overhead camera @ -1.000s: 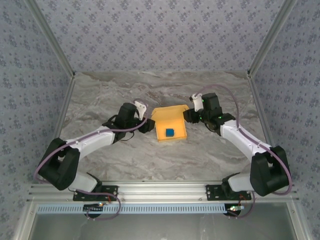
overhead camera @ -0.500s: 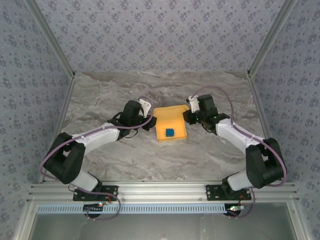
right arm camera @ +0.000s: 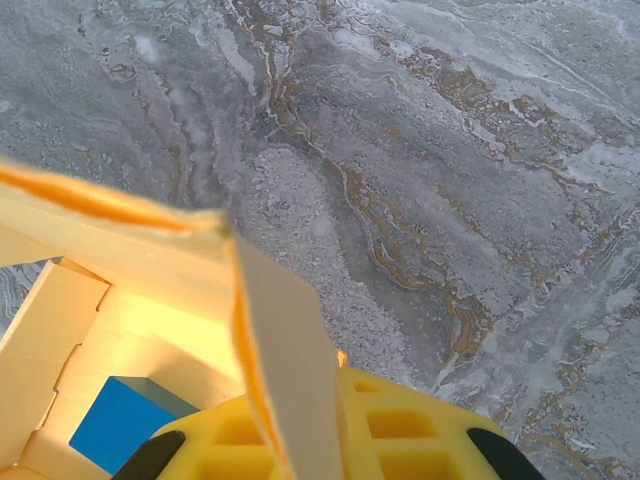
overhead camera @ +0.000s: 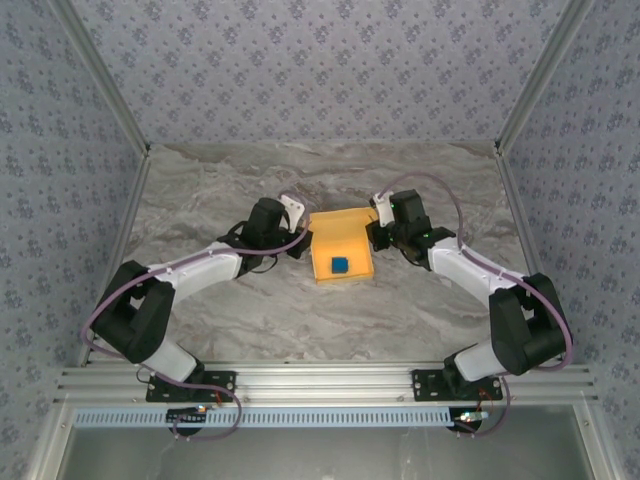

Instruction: Fold the paper box

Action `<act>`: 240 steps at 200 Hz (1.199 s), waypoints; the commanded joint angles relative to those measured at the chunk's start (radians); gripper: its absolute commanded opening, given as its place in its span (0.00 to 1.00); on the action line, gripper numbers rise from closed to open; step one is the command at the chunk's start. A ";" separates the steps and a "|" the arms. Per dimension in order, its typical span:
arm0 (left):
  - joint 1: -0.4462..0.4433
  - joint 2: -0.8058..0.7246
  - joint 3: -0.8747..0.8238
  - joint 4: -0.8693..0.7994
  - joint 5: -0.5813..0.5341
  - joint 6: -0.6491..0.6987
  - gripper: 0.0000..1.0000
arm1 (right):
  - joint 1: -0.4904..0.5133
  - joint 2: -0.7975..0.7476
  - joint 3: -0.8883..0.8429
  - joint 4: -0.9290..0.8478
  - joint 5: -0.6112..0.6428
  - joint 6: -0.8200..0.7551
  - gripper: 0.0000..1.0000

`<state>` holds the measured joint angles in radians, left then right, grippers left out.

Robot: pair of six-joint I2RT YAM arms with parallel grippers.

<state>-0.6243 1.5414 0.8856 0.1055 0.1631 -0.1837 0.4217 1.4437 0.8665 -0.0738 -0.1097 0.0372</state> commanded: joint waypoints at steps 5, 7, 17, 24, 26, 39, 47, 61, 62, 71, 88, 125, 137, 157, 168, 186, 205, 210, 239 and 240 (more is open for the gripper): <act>-0.008 0.006 0.034 -0.003 -0.008 0.011 0.13 | 0.017 0.012 0.017 -0.013 0.037 0.009 0.12; -0.007 0.006 0.035 -0.003 -0.007 0.011 0.13 | 0.019 0.012 0.017 -0.013 0.041 0.010 0.11; -0.007 0.006 0.036 -0.006 -0.008 0.012 0.11 | 0.026 0.014 0.020 -0.017 0.054 0.010 0.10; -0.008 0.006 0.039 -0.008 -0.007 0.011 0.09 | 0.030 0.013 0.023 -0.021 0.062 0.012 0.09; -0.008 0.007 0.041 -0.009 -0.009 0.012 0.09 | 0.031 0.013 0.024 -0.022 0.066 0.014 0.09; -0.010 0.009 0.045 -0.016 -0.016 0.010 0.06 | 0.040 0.013 0.033 -0.037 0.093 0.021 0.08; -0.013 0.008 0.048 -0.021 -0.027 0.007 0.05 | 0.048 0.015 0.037 -0.044 0.113 0.033 0.07; -0.023 0.008 0.053 -0.026 -0.059 -0.002 0.03 | 0.061 0.014 0.046 -0.065 0.165 0.068 0.04; -0.023 0.007 0.053 -0.027 -0.062 -0.004 0.03 | 0.063 0.015 0.047 -0.066 0.169 0.071 0.04; -0.035 0.007 0.059 -0.033 -0.092 -0.012 0.02 | 0.076 0.015 0.057 -0.084 0.212 0.112 0.02; -0.063 0.007 0.073 -0.043 -0.180 -0.037 0.00 | 0.103 0.015 0.075 -0.119 0.301 0.207 0.00; -0.118 0.027 0.099 -0.039 -0.377 -0.126 0.00 | 0.170 0.029 0.098 -0.140 0.494 0.336 0.00; -0.122 0.039 0.105 -0.027 -0.421 -0.161 0.00 | 0.181 0.038 0.101 -0.135 0.536 0.372 0.01; -0.124 0.059 0.106 0.006 -0.481 -0.214 0.00 | 0.189 0.049 0.094 -0.095 0.564 0.412 0.01; -0.126 0.068 0.107 0.026 -0.507 -0.242 0.00 | 0.192 0.061 0.094 -0.076 0.574 0.428 0.01; -0.127 0.085 0.105 0.059 -0.533 -0.290 0.00 | 0.199 0.071 0.087 -0.038 0.589 0.445 0.01; -0.143 0.099 0.104 0.081 -0.577 -0.332 0.00 | 0.199 0.076 0.079 0.000 0.588 0.464 0.01; -0.149 0.102 0.102 0.090 -0.593 -0.340 0.00 | 0.201 0.078 0.076 0.010 0.587 0.466 0.01; -0.187 0.115 0.078 0.131 -0.689 -0.372 0.00 | 0.207 0.082 0.061 0.050 0.592 0.476 0.01; -0.188 0.115 0.076 0.134 -0.693 -0.373 0.00 | 0.207 0.082 0.061 0.051 0.593 0.476 0.01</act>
<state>-0.7918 1.6455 0.9653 0.1833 -0.3779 -0.4904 0.6292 1.5116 0.9413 -0.0685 0.4065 0.4648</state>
